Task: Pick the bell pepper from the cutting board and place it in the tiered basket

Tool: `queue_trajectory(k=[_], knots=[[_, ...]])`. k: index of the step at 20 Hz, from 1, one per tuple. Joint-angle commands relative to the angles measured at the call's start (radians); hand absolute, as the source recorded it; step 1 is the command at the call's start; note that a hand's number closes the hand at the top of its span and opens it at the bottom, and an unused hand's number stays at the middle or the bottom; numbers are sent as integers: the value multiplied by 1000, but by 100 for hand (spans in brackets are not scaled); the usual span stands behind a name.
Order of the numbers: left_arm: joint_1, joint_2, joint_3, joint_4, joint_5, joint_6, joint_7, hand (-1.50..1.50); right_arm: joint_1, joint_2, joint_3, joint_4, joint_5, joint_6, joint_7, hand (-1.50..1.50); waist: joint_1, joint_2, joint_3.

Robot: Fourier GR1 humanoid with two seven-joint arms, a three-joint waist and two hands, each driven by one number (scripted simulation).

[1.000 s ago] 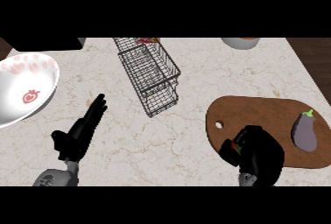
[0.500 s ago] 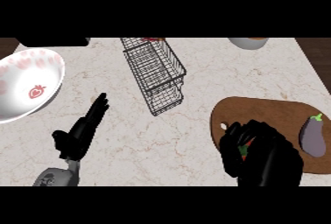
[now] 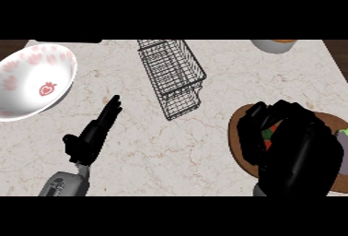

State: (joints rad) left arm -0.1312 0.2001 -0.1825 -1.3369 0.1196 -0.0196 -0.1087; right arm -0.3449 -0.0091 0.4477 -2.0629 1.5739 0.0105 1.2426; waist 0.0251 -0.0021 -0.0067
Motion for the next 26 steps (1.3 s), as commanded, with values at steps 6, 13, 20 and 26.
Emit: queue_trajectory(k=[6,13,20,26], knots=[[-40,7,-6,12,-1,-28,11,0,-316,9,-216,185,-105,58,245,150,62,14,2],[-60,-23,-45,20,-18,-37,10,0,-567,9,-391,472,-222,54,245,150,95,24,2],[-87,-21,-34,17,-16,-39,28,0,-738,9,-483,783,-254,-76,224,150,103,30,4],[-93,-30,-30,34,-17,-39,9,0,-853,9,-562,958,-324,-221,178,150,108,33,4]])
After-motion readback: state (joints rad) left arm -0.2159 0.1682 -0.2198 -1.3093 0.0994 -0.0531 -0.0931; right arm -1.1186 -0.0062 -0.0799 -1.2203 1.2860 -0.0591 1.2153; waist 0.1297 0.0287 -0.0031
